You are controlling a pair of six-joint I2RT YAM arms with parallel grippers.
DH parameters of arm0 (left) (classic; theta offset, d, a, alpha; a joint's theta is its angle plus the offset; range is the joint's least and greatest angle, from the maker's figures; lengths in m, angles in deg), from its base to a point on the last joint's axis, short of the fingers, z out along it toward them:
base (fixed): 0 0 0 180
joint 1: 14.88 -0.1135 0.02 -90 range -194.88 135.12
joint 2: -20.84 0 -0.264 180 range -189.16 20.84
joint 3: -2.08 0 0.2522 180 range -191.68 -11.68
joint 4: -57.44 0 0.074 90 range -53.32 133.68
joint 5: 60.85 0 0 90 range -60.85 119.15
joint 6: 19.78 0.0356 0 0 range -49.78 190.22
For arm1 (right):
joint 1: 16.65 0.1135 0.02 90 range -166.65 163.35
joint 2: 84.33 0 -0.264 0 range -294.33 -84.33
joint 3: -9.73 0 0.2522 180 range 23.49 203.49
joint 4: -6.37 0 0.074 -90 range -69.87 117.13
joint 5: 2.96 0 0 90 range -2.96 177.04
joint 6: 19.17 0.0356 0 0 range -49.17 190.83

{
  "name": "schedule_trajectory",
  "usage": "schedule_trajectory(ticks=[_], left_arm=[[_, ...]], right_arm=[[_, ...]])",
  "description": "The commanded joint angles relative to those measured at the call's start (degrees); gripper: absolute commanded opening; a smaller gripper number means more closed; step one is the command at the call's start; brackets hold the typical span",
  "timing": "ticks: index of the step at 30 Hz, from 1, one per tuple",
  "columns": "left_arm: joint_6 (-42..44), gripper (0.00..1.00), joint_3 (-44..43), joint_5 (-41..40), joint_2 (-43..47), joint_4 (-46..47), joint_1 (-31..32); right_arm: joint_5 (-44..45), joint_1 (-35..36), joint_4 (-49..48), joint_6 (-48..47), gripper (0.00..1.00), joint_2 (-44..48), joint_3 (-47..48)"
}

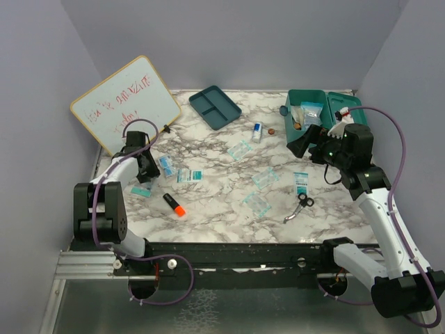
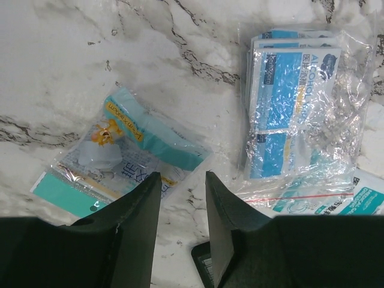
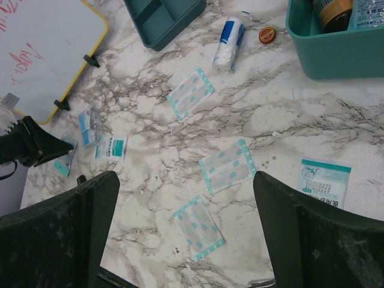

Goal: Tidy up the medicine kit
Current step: Pick up the medical item at the center of the board.

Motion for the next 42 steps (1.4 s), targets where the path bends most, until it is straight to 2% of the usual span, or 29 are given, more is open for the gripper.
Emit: schedule_trajectory(ticks=[1, 8, 12, 16, 20, 24, 33, 42], left_arm=[[0.3, 0.35, 0.3, 1.4, -3.3, -0.5, 0.0], [-0.1, 0.32, 0.3, 2.5, 0.6, -0.9, 0.3], [1.5, 0.4, -1.6, 2.0, 4.3, -1.6, 0.3], [3.7, 0.5, -2.2, -4.6, 3.5, -1.4, -0.2], [3.2, 0.58, -2.5, -5.9, 2.9, -1.9, -1.9], [3.3, 0.61, -2.9, -3.9, 2.3, -1.9, -2.8], [0.4, 0.53, -2.0, -5.5, -0.1, -2.8, -6.9], [-1.5, 0.46, -1.1, -4.9, -2.0, -2.4, -8.3]], right_arm=[[-1.2, 0.0, 0.0, -0.9, 1.0, 0.9, 1.1], [-1.2, 0.0, 0.0, -0.7, 1.0, 1.0, 1.1], [-1.2, 0.0, -0.2, -0.5, 1.0, 0.8, 1.0], [-1.8, 0.0, -0.8, 0.1, 1.0, 0.8, 1.0], [-1.8, 0.0, -0.3, -0.2, 1.0, 0.8, 1.3], [-1.1, 0.0, -0.2, -0.7, 1.0, 1.5, 1.2], [-0.9, 0.0, 0.3, -1.3, 1.0, 1.6, 1.7], [-1.3, 0.0, 0.0, -1.0, 1.0, 1.2, 1.9]])
